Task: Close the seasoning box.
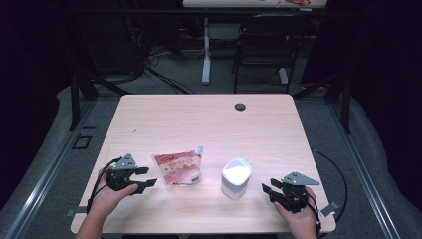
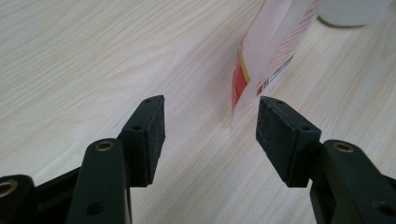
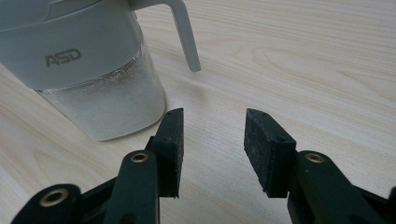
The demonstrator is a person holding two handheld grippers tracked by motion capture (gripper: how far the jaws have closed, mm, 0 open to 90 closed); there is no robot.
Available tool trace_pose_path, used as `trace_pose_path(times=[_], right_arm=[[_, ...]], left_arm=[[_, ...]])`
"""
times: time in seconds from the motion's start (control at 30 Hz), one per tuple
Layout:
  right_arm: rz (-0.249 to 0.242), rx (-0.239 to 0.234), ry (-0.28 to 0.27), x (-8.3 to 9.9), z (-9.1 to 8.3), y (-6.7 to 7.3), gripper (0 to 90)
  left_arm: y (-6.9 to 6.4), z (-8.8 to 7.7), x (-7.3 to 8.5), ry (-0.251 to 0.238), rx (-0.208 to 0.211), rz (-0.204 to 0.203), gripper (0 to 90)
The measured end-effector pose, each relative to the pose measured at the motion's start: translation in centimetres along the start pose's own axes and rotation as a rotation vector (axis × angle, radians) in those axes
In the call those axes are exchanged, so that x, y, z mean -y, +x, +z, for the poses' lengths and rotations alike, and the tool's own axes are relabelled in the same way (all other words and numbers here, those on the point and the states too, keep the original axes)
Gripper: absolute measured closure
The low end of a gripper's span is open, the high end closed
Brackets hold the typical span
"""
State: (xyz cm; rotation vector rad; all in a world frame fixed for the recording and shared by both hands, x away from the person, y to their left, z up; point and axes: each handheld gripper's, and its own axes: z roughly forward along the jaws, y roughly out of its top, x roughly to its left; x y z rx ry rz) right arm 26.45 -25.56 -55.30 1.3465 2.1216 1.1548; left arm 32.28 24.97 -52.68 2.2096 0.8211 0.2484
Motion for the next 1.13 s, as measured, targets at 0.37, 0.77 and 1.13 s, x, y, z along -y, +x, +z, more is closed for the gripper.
trace_pose_path(times=[0.37,0.77,1.13], right_arm=[[-0.004,0.005,-0.001,0.04,0.00,0.13,58.0],[0.006,0.008,-0.008,0.06,-0.03,-0.01,57.5],[0.011,0.022,-0.004,0.16,-0.04,-0.15,56.3]], left_arm=[[0.16,-0.01,0.10,0.002,-0.009,-0.007,42.2],[0.59,-0.01,0.40,-0.010,-0.028,-0.034,42.0],[0.81,0.00,0.45,-0.008,-0.035,-0.037,40.7]])
